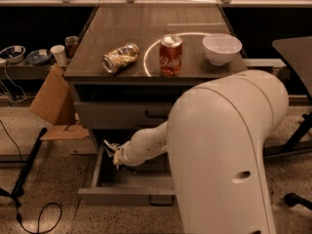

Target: Place blue chip bag into middle drawer

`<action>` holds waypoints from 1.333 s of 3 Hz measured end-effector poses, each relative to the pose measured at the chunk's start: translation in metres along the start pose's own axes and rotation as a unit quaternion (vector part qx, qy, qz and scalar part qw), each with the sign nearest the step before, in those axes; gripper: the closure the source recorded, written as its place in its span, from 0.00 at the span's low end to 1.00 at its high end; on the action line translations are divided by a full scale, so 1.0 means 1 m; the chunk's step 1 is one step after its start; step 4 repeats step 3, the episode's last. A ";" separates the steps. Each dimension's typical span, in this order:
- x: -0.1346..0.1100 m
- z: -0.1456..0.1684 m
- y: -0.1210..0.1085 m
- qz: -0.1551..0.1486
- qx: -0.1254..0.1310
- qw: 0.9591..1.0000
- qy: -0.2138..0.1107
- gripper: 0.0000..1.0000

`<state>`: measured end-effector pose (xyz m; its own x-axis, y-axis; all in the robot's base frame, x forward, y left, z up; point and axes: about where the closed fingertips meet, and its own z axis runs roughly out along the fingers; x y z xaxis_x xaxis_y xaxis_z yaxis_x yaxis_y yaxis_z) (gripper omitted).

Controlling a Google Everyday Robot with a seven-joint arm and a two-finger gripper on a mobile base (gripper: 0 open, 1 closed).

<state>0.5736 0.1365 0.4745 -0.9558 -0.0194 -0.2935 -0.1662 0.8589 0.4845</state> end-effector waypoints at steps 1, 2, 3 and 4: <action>-0.001 -0.002 0.000 0.002 -0.002 1.000 -0.004 0.14; -0.002 -0.005 0.001 0.003 -0.004 1.000 -0.010 0.00; -0.002 -0.005 0.001 0.003 -0.004 1.000 -0.010 0.00; -0.002 -0.005 0.001 0.003 -0.004 1.000 -0.010 0.00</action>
Offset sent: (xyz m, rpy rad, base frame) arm 0.0019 -0.0058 0.0112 0.0206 -0.0285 -0.0278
